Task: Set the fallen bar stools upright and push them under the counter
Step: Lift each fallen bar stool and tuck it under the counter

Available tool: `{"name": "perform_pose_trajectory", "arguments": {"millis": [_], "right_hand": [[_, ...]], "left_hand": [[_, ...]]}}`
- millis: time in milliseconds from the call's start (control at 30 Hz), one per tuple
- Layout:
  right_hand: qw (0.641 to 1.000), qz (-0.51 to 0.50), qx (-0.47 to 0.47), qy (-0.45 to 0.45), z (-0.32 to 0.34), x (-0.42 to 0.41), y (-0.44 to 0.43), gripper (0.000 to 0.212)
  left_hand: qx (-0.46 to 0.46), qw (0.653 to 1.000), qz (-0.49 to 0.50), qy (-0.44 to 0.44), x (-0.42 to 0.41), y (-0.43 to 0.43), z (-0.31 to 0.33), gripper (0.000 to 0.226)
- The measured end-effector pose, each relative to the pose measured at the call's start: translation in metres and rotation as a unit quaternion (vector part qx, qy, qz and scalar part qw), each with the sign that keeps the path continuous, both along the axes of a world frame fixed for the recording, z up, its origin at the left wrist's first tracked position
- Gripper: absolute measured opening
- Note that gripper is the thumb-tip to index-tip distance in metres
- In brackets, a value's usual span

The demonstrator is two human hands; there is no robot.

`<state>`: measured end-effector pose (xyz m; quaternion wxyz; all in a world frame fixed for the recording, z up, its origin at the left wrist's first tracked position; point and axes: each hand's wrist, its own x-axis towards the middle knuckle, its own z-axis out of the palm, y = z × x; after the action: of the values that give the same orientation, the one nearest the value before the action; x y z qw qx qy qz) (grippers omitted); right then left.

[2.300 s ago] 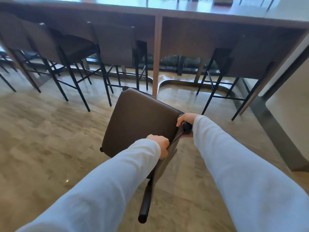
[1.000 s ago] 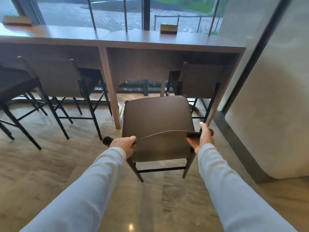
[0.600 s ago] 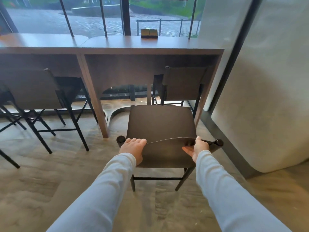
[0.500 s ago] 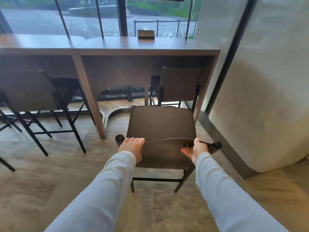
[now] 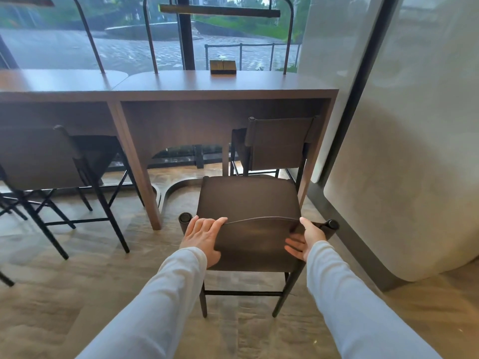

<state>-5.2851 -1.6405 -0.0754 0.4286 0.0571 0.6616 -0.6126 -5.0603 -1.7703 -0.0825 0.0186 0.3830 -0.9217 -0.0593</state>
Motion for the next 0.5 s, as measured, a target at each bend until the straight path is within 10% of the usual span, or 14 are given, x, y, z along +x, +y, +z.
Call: {"name": "perform_pose_trajectory", "arguments": {"millis": [500], "right_hand": [[0.995, 0.02, 0.093, -0.002, 0.013, -0.048, -0.075, 0.038]], "left_hand": [[0.01, 0.999, 0.023, 0.042, -0.054, -0.072, -0.001, 0.056]]}}
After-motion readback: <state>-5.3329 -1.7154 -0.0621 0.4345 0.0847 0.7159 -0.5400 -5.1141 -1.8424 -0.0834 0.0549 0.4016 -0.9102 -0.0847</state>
